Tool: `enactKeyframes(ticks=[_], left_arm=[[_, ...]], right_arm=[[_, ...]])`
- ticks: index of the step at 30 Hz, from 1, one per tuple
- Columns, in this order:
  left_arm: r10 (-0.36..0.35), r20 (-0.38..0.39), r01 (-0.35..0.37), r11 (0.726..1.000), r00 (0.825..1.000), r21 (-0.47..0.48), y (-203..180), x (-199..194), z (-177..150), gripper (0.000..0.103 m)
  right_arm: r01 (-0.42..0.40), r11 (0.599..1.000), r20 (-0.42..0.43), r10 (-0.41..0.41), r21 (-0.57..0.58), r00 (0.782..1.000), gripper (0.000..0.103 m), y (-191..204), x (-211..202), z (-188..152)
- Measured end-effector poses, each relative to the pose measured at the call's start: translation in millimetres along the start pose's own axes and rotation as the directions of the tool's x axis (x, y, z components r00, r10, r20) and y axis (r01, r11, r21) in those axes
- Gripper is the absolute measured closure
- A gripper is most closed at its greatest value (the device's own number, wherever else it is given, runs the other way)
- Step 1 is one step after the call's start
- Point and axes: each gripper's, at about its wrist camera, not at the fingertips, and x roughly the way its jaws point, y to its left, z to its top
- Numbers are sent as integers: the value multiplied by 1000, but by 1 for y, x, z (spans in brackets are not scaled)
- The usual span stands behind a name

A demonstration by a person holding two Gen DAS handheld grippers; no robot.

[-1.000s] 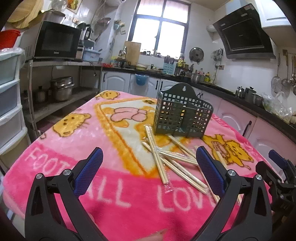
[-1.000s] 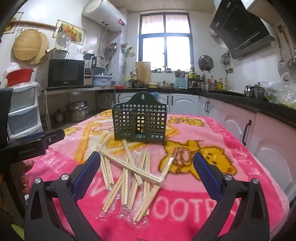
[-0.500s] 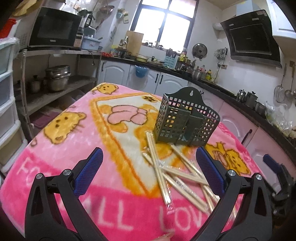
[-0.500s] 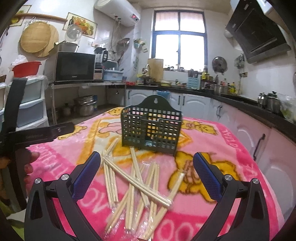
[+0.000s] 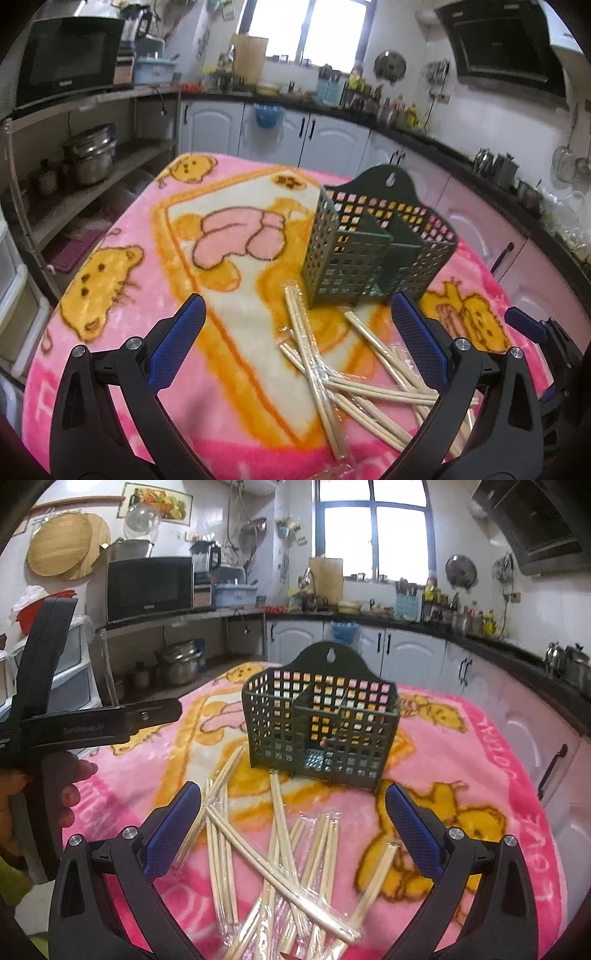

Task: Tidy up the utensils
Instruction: 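Lower the left gripper and grasp a wrapped chopstick while the right gripper grasps another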

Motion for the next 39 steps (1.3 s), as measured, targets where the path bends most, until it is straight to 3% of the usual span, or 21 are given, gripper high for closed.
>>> enactKeyframes(ticks=[6, 11, 13, 20, 29, 36, 39], left_arm=[[-30, -132, 29, 1000, 991, -8, 15, 41, 15, 12], [-48, -230, 45, 999, 972, -16, 24, 72, 18, 33], [-67, -263, 63, 998, 963, -24, 26, 82, 16, 37], [-126, -347, 118, 992, 929, -44, 26, 111, 10, 46], [-184, -415, 150, 982, 891, -114, 35, 142, 10, 64], [-218, -422, 171, 974, 880, -146, 41, 150, 10, 74], [-225, -425, 176, 973, 877, -151, 41, 152, 11, 84]], right_arm=[[-12, 1000, -90, 10, -28, 996, 6, 0, 33, 11], [-44, 997, -168, 32, -65, 985, 9, 6, 62, 15], [-59, 995, -195, 43, -78, 980, 18, 10, 72, 15], [-96, 992, -305, 69, -76, 950, 29, 14, 109, 16], [-125, 990, -386, 93, -58, 918, 52, 15, 137, 17], [-140, 988, -439, 99, -61, 893, 71, 19, 156, 16], [-140, 988, -445, 99, -59, 890, 87, 18, 162, 15]])
